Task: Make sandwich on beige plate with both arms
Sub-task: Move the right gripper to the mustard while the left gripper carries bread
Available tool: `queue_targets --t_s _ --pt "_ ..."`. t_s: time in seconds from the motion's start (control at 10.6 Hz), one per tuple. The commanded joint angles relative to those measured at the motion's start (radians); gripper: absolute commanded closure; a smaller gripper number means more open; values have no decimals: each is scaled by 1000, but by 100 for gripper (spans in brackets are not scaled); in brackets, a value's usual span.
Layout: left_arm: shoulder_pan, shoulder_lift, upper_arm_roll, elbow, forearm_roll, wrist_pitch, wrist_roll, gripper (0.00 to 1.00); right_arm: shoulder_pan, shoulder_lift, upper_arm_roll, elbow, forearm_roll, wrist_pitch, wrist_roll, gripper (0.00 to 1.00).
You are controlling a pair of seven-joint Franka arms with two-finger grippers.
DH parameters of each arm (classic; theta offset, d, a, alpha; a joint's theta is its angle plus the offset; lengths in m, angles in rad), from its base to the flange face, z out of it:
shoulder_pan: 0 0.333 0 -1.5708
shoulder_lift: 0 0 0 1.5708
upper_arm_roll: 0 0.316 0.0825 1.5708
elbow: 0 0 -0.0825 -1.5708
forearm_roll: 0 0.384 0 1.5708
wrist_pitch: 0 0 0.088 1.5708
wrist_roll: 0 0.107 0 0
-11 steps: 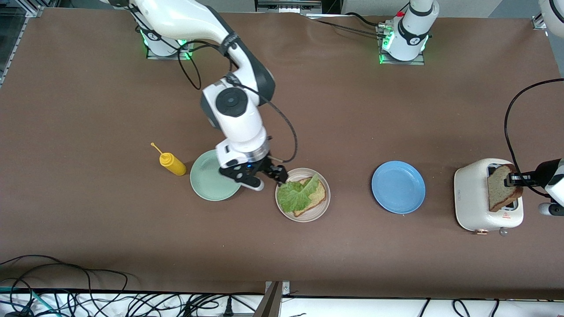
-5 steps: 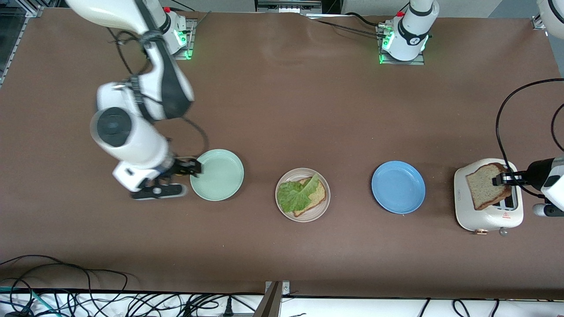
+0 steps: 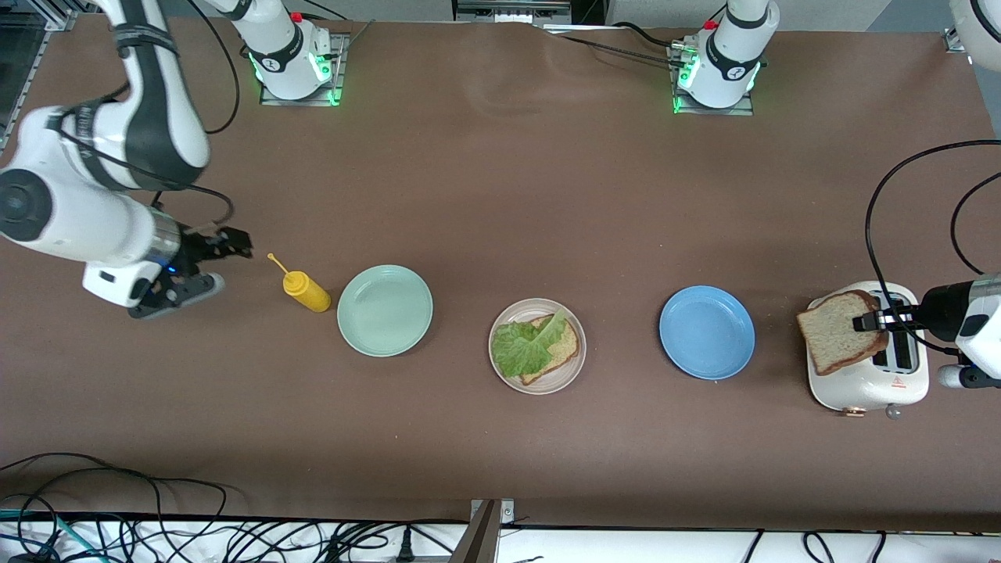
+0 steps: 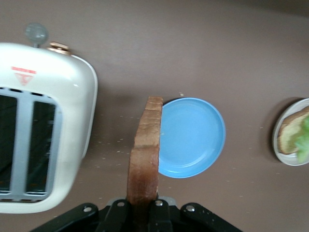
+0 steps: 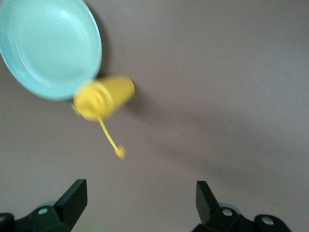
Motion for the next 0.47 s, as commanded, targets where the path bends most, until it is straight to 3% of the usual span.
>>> queue_targets --t_s 0.0,0.28,0.38 --pt "-9 9 8 20 -44 -21 -26 100 -110 -59 27 -130 33 34 -191 0" --pt "-35 12 8 11 -122 -50 -30 100 -221 -19 24 -192 210 100 -501 0" --pt "-39 15 8 6 -132 -58 -29 100 -254 16 24 -192 314 102 -642 0"
